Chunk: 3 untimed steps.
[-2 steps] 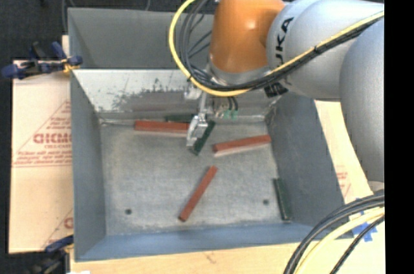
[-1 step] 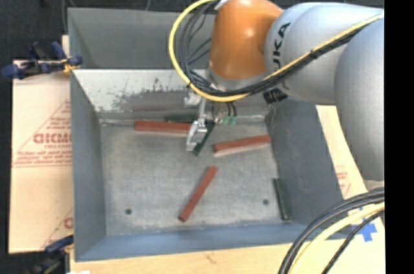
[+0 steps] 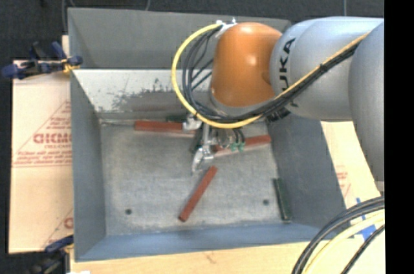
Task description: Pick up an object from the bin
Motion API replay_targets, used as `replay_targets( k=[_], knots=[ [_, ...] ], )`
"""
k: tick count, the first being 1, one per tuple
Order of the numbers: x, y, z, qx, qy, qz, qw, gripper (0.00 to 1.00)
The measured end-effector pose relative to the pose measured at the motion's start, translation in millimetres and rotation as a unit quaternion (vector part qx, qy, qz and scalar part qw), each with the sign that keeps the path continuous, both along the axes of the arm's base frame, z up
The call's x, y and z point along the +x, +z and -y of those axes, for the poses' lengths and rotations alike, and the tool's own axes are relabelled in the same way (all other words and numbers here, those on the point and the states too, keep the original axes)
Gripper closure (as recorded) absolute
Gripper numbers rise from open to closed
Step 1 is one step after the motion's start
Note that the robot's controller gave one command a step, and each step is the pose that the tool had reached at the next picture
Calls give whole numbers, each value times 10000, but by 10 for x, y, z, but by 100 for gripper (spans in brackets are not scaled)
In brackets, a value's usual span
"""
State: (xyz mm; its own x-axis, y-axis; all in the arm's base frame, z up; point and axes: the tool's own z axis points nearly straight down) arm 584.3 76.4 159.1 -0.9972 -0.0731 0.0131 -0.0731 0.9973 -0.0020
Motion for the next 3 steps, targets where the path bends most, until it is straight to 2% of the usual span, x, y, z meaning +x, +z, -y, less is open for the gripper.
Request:
replay_targets(
  k=[1, 2, 3],
  knots=[
    [77, -77, 182, 31, 30, 155, 9999, 0],
    [-168, -356, 506, 10, -1087, 56, 9941, 0],
    [-113, -485, 609, 8, -377, 85, 9993, 0]
  ],
)
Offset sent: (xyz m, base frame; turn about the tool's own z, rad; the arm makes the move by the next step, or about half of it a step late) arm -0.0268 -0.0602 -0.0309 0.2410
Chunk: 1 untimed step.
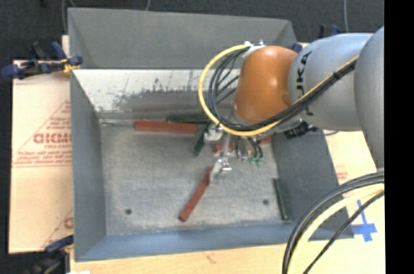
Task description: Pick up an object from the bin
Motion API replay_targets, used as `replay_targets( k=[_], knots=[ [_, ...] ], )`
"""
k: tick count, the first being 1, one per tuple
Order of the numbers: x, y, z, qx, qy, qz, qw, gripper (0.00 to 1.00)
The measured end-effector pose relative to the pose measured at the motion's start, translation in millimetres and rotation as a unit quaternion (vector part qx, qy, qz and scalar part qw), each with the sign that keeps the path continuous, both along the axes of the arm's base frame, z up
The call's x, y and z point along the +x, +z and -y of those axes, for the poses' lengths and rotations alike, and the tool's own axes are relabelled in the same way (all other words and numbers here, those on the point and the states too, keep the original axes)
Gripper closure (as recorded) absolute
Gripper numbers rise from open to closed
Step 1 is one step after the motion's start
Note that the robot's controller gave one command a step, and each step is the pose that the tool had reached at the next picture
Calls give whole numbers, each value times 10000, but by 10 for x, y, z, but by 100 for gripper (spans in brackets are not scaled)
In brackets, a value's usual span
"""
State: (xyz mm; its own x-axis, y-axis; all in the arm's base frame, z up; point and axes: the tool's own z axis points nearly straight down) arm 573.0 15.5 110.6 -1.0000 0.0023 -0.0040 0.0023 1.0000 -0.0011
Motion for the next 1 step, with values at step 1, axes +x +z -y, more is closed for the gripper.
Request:
replay_targets(
  k=[1],
  knots=[
    [-626, -291, -235, 7, 1069, -9, 9943, 100]
  ],
)
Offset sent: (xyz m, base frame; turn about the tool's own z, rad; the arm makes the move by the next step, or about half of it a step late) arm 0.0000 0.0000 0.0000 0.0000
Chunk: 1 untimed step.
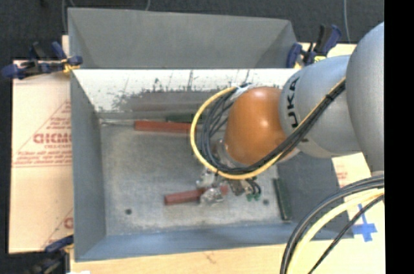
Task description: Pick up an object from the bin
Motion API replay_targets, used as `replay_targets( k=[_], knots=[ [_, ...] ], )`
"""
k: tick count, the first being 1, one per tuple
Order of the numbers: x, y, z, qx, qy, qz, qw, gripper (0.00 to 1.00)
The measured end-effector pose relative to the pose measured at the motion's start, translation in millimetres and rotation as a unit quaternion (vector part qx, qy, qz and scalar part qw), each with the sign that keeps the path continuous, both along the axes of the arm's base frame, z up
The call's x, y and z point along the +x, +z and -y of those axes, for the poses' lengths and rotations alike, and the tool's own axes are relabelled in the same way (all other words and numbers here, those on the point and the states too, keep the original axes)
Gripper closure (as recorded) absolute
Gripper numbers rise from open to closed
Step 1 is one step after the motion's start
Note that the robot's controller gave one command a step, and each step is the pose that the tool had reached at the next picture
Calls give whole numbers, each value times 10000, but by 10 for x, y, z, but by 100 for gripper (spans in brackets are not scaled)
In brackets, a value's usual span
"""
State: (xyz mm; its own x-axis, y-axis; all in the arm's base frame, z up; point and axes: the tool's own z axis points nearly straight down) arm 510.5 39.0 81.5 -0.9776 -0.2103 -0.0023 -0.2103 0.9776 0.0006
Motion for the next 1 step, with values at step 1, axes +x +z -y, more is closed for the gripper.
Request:
replay_targets(
  k=[1],
  knots=[
    [0, 0, 0, 1, -5, 0, 10000, 100]
  ],
)
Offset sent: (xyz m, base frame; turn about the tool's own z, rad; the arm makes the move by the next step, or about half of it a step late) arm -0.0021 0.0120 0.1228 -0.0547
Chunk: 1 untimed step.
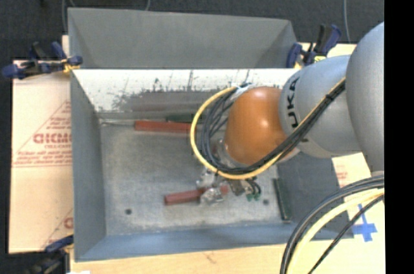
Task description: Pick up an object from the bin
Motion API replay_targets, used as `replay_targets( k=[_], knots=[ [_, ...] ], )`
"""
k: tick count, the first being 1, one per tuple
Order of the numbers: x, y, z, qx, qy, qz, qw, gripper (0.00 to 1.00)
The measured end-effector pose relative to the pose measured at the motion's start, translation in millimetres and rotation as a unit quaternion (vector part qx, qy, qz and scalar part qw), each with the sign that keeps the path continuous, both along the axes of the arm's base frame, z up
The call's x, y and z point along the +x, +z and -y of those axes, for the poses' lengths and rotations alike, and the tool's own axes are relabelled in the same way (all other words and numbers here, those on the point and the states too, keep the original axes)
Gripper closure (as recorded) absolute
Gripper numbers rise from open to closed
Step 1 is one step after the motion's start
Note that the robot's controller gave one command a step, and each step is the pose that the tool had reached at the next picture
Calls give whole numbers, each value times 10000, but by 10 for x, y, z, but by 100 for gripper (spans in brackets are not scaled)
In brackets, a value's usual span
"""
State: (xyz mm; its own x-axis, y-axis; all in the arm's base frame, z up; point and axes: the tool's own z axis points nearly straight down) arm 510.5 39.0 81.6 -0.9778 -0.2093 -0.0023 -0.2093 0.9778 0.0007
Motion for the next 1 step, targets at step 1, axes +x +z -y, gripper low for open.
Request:
replay_targets(
  k=[1],
  knots=[
    [-10, 1231, -113, -3, 256, 5, 9997, 100]
  ],
)
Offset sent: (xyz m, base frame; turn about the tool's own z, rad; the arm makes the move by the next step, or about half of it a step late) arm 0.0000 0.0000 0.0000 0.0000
